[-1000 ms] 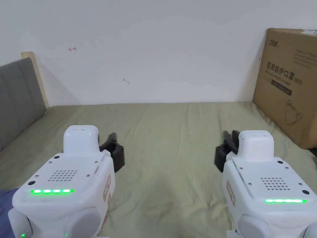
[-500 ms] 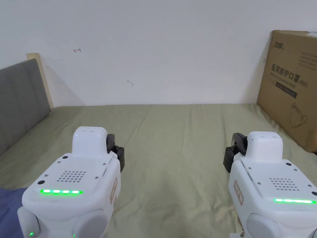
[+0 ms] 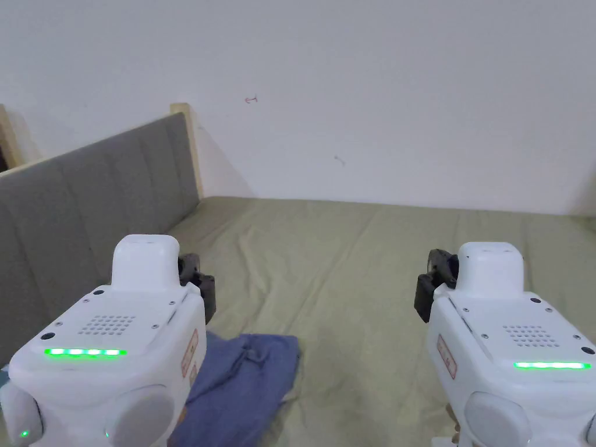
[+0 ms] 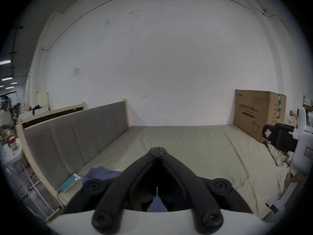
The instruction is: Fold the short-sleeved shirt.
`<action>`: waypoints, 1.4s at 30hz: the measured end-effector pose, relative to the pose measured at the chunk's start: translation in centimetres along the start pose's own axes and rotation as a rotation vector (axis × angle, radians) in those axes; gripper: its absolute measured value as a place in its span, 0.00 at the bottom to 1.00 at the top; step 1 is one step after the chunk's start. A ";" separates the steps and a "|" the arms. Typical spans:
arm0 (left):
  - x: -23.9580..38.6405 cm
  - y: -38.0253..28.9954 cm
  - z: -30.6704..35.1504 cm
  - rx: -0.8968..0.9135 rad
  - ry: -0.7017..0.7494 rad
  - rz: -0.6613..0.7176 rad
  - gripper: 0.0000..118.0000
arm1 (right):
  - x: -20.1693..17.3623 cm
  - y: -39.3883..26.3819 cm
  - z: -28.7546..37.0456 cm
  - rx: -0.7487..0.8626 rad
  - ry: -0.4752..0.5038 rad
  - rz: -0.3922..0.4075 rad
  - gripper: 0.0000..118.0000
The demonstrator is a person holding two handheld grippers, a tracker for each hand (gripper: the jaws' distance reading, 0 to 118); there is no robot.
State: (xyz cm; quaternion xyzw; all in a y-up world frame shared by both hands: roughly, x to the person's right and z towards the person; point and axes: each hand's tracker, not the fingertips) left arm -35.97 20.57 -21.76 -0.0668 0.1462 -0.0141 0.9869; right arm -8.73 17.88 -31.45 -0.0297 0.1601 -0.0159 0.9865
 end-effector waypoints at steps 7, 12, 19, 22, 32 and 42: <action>-7.4 -0.5 3.3 -0.032 0.216 0.000 0.00 | -8.5 -0.6 -2.6 -0.042 0.222 0.007 0.00; -10.5 -1.0 4.8 -0.062 0.283 0.010 0.00 | -12.1 -1.9 -3.0 -0.097 0.325 0.015 0.00; -11.5 -3.2 2.6 -0.181 0.263 0.057 0.00 | -13.0 -3.3 -3.2 -0.154 0.348 0.043 0.00; -11.2 -4.8 0.1 -0.256 0.211 0.078 0.00 | -12.5 -3.8 -3.6 -0.187 0.340 0.037 0.00; -10.0 -13.5 -12.7 -0.643 -0.039 0.150 0.87 | -11.5 -7.4 -6.2 -0.319 0.312 0.026 0.00; -7.9 -21.2 -22.2 -0.925 -0.039 0.096 0.89 | -11.2 -11.0 -9.8 -0.446 0.285 0.030 0.00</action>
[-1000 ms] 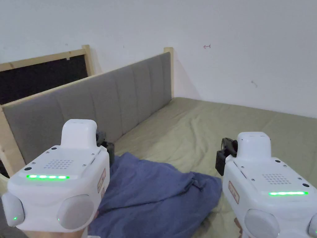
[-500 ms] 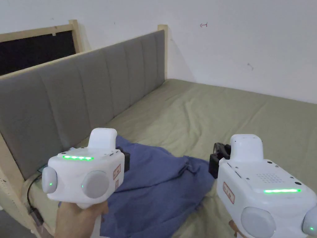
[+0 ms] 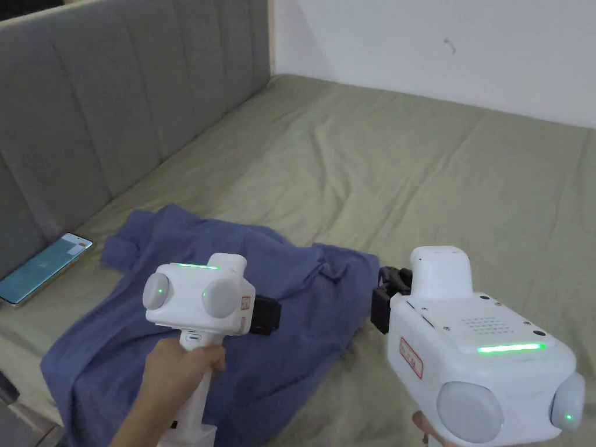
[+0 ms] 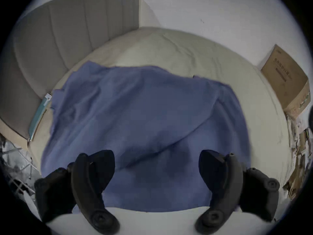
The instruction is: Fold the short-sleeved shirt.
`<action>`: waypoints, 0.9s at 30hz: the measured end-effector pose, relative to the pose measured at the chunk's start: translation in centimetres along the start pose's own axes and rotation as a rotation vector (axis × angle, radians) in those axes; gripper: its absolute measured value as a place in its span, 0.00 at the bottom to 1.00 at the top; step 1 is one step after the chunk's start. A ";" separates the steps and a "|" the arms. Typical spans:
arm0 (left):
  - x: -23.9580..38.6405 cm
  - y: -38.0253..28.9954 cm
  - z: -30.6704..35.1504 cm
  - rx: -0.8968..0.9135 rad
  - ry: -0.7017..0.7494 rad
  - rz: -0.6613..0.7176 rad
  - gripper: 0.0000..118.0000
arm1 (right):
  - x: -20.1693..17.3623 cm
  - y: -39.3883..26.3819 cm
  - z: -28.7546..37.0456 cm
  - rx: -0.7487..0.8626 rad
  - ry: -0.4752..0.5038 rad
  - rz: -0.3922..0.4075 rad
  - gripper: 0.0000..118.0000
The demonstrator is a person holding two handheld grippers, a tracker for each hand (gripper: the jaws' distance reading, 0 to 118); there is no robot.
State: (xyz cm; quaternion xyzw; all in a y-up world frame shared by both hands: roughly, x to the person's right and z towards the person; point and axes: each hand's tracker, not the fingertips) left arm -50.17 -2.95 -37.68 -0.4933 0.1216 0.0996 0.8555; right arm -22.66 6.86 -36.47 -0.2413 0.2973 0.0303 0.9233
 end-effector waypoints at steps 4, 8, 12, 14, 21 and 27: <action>0.6 -0.1 -1.6 -0.034 0.015 -0.026 0.89 | 0.7 -0.5 -1.2 -0.035 -0.011 -0.004 0.00; 0.2 0.3 -0.3 -0.009 0.020 -0.022 0.46 | 1.4 -0.7 -1.8 -0.048 -0.010 -0.057 0.00; -0.8 1.0 -0.6 -0.005 0.080 0.028 0.02 | 1.4 -0.8 -1.7 -0.056 -0.004 -0.078 0.00; -1.7 1.2 -0.4 -0.026 0.013 0.090 0.02 | 1.4 -0.9 -1.2 -0.060 -0.005 -0.059 0.00; -1.1 1.8 3.4 -0.008 -0.075 0.139 0.02 | 2.5 -0.8 -0.1 -0.062 -0.020 -0.092 0.00; 1.4 4.3 9.7 0.114 -0.160 0.102 0.02 | 4.2 -0.2 1.9 -0.016 -0.044 -0.134 0.00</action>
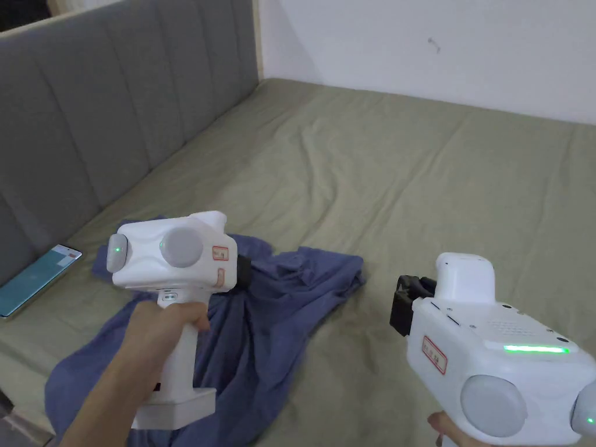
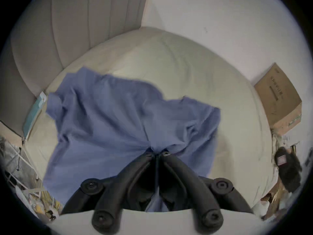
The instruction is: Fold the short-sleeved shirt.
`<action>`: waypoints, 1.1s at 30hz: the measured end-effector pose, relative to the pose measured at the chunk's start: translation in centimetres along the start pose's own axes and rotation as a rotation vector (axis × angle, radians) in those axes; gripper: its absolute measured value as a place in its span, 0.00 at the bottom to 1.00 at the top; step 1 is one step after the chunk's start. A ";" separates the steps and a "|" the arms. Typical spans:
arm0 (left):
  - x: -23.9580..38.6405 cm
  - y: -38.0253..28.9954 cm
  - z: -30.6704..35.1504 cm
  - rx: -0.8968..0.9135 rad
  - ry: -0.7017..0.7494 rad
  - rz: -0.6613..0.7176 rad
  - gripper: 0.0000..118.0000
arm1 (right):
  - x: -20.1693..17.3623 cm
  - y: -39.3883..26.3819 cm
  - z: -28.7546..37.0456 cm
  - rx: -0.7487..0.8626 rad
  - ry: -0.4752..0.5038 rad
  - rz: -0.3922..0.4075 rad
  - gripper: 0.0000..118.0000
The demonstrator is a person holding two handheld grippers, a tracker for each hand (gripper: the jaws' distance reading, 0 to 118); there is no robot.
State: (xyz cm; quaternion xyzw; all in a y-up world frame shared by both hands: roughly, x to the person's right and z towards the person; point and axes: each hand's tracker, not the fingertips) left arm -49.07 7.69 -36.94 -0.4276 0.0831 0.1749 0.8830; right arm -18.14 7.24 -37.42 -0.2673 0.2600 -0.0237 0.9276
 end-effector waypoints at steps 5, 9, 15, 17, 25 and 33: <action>6.2 2.1 3.4 0.082 -0.083 -0.125 0.02 | 2.6 1.2 3.1 0.060 -0.021 -0.067 0.00; 12.4 4.3 6.1 0.154 -0.190 -0.179 0.02 | 5.8 2.0 6.4 0.113 -0.075 -0.105 0.00; 24.6 5.7 9.6 0.227 -0.356 -0.356 0.02 | 12.2 2.7 12.8 0.224 -0.219 -0.188 0.00; 29.1 5.3 10.9 0.256 -0.455 -0.407 0.02 | 14.6 2.7 15.6 0.261 -0.295 -0.204 0.00; 42.1 -1.2 9.9 0.180 -0.704 -0.545 0.02 | 22.4 0.5 24.6 0.316 -0.560 -0.295 0.00; 42.8 -14.1 -4.9 -0.211 -0.555 -0.583 0.02 | 25.1 -3.0 27.0 0.259 -0.654 -0.333 0.00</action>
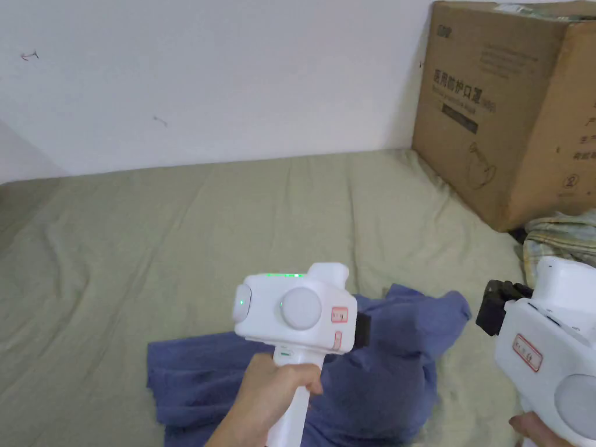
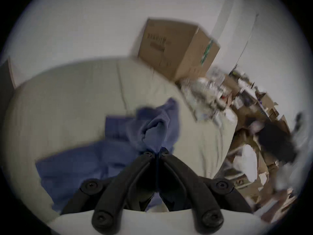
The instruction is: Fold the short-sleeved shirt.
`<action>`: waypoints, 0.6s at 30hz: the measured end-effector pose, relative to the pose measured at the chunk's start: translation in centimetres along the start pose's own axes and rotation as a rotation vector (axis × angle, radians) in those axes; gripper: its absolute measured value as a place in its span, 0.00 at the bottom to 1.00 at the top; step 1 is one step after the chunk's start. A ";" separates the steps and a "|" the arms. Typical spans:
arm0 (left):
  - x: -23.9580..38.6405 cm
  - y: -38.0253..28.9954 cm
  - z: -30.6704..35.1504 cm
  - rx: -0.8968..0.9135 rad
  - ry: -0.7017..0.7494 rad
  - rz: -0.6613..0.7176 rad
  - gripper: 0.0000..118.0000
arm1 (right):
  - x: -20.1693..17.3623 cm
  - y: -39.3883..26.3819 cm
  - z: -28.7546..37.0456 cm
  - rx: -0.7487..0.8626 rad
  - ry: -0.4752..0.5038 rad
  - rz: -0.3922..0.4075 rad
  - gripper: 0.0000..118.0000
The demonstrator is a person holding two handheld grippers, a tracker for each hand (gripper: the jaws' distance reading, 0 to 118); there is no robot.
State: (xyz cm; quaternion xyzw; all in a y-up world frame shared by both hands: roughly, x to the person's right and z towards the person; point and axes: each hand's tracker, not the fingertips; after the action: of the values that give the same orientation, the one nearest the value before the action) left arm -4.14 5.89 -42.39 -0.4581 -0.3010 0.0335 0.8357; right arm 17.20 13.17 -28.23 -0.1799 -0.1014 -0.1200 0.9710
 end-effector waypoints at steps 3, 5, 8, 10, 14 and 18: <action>-1.0 -3.7 -3.0 -0.094 0.014 0.026 0.02 | -0.2 -1.0 -0.6 -0.033 -0.017 0.015 0.00; -0.9 -5.1 -3.9 -0.094 0.034 -0.001 0.02 | -0.7 -1.5 -1.0 -0.063 -0.009 0.016 0.00; -1.1 -5.4 -4.2 -0.112 0.032 0.003 0.19 | -1.4 -2.4 -1.6 -0.089 0.021 0.030 0.00; -1.4 -5.3 -3.9 -0.107 0.000 0.035 0.67 | -2.0 -2.7 -1.8 -0.100 0.033 0.060 0.00; -1.3 -4.9 -1.8 -0.077 -0.001 0.007 0.94 | -3.1 -2.5 -1.4 -0.110 0.053 0.077 0.00; -2.6 -3.9 2.2 -0.027 0.025 -0.014 0.92 | -3.9 -2.3 -1.9 -0.118 0.072 0.075 0.00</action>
State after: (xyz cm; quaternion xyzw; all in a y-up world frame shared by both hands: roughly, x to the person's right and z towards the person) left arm -8.32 4.36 -39.70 -0.4677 -0.2943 0.0180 0.8333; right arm 13.16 11.12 -30.14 -0.2363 -0.0524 -0.0956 0.9655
